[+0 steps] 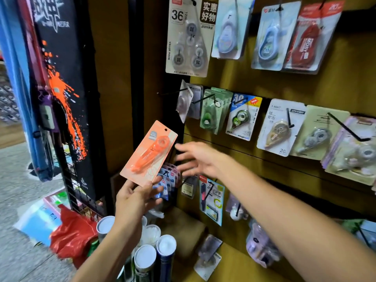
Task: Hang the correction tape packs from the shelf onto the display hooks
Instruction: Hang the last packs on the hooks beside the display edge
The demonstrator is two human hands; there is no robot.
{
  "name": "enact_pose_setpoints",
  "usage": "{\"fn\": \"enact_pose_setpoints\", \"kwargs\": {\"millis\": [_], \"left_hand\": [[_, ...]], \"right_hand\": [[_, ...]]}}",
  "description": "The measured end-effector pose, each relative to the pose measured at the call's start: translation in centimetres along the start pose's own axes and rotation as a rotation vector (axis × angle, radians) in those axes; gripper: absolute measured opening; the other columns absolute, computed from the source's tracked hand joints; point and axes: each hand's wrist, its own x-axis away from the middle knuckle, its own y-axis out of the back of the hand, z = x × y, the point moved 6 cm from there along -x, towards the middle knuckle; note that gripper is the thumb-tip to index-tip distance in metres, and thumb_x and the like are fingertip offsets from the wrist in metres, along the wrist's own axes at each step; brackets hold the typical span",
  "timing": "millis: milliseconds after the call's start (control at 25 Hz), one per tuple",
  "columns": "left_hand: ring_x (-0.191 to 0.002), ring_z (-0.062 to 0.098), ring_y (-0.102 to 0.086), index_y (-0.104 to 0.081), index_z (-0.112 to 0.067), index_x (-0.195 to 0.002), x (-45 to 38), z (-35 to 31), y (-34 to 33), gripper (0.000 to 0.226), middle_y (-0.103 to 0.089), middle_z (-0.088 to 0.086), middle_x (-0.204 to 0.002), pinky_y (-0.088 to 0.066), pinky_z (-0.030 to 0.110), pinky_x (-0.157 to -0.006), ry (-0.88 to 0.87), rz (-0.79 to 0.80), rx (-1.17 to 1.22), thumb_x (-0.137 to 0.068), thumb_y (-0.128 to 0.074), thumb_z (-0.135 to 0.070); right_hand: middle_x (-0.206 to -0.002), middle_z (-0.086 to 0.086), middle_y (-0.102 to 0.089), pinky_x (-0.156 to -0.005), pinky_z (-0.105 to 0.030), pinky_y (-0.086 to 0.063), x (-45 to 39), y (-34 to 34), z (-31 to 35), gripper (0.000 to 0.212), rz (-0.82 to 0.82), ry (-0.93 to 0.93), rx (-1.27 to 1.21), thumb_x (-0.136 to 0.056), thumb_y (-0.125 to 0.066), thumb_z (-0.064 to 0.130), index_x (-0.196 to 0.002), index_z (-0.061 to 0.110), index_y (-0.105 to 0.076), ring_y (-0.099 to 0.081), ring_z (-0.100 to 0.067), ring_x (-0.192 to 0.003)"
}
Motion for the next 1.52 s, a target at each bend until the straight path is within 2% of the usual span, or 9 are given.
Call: {"fn": "enact_pose_setpoints", "kwargs": {"millis": [120, 360, 640, 840, 960, 1120, 1280, 1440, 1520], "left_hand": [[-0.082, 0.024, -0.074, -0.063, -0.014, -0.110, 2.1, 0.9, -2.6, 0.021, -0.076, 0.009, -0.098, -0.057, 0.033, -0.066, 0.041, 0.137, -0.022, -0.096, -0.053, -0.002], [-0.071, 0.023, -0.060, -0.060, -0.009, -0.089, 6.9, 1.5, -8.8, 0.011, -0.062, 0.021, -0.084, -0.046, 0.020, -0.053, 0.103, 0.269, -0.035, -0.086, -0.064, 0.000], [-0.100, 0.015, -0.063, -0.063, -0.020, -0.112, 12.7, 4.4, -17.6, 0.027, -0.068, 0.005, -0.115, -0.045, 0.023, -0.073, -0.017, 0.441, -0.469, -0.091, -0.061, -0.004], [-0.131, 0.022, -0.047, -0.042, -0.019, -0.145, 16.4, 8.8, -24.6, 0.087, -0.050, 0.003, -0.144, -0.039, 0.035, -0.107, -0.353, 0.641, -1.021, -0.073, -0.071, -0.058], [-0.145, 0.025, -0.024, -0.020, -0.027, -0.154, 18.4, 11.4, -27.2, 0.114, -0.023, 0.000, -0.161, -0.025, 0.048, -0.116, -0.498, 0.726, -1.340, -0.061, -0.046, -0.087], [-0.149, 0.024, -0.013, -0.007, -0.032, -0.155, 19.6, 13.1, -28.5, 0.120, -0.009, -0.001, -0.164, -0.021, 0.052, -0.116, -0.573, 0.739, -1.477, -0.053, -0.025, -0.093], [-0.149, 0.022, -0.017, -0.010, -0.031, -0.155, 19.7, 12.9, -28.8, 0.136, -0.015, -0.001, -0.163, -0.025, 0.049, -0.117, -0.546, 0.752, -1.397, -0.042, -0.017, -0.105], [-0.148, 0.020, -0.019, -0.013, -0.031, -0.155, 19.6, 12.6, -28.9, 0.131, -0.021, -0.002, -0.162, -0.024, 0.045, -0.118, -0.585, 0.728, -1.368, -0.046, -0.017, -0.104], [-0.149, 0.020, -0.018, -0.012, -0.033, -0.155, 19.4, 12.7, -28.8, 0.128, -0.021, -0.002, -0.162, -0.024, 0.047, -0.118, -0.579, 0.729, -1.363, -0.048, -0.018, -0.103]], "right_hand": [[-0.105, -0.012, -0.071, -0.076, -0.042, -0.059, 4.3, -1.7, -3.2, 0.029, 0.110, 0.052, -0.069, -0.095, -0.062, 0.020, -0.121, 0.006, -0.062, -0.070, -0.022, -0.079], [-0.086, -0.006, -0.070, -0.050, -0.024, -0.052, 13.5, 6.0, -5.2, 0.012, -0.216, 0.205, -0.139, -0.098, -0.055, 0.008, -0.103, 0.015, -0.062, -0.063, -0.014, -0.062], [-0.073, -0.005, -0.064, -0.040, -0.021, -0.038, 27.4, 19.0, -12.2, 0.014, -0.577, 0.371, -0.043, -0.101, -0.051, 0.013, -0.102, 0.014, -0.065, -0.050, -0.012, -0.051], [-0.053, 0.008, -0.054, -0.036, -0.017, -0.031, 37.2, 26.4, -15.2, 0.017, -0.855, 0.442, 0.005, -0.101, -0.049, 0.013, -0.092, 0.010, -0.062, -0.041, -0.005, -0.039], [-0.060, -0.001, -0.054, -0.042, -0.017, -0.032, 40.3, 29.3, -15.5, 0.019, -0.914, 0.463, -0.016, -0.100, -0.055, 0.024, -0.091, 0.009, -0.063, -0.044, -0.011, -0.051], [-0.082, -0.035, -0.056, -0.061, -0.035, -0.036, 41.0, 31.1, -15.4, 0.041, -0.964, 0.448, 0.034, -0.083, -0.055, 0.055, -0.090, 0.016, -0.064, -0.049, -0.024, -0.066], [-0.085, -0.023, -0.069, -0.059, -0.050, -0.049, 41.5, 30.7, -15.1, 0.034, -1.020, 0.496, 0.033, -0.088, -0.055, 0.044, -0.089, 0.012, -0.066, -0.064, -0.044, -0.077], [-0.079, 0.000, -0.073, -0.054, -0.033, -0.053, 41.5, 29.8, -15.3, 0.017, -1.017, 0.508, 0.051, -0.100, -0.054, 0.023, -0.089, 0.020, -0.066, -0.070, -0.014, -0.070], [-0.081, 0.000, -0.073, -0.058, -0.039, -0.056, 41.5, 29.5, -15.6, 0.017, -1.022, 0.515, 0.057, -0.101, -0.052, 0.022, -0.090, 0.023, -0.065, -0.071, -0.014, -0.072]]}}
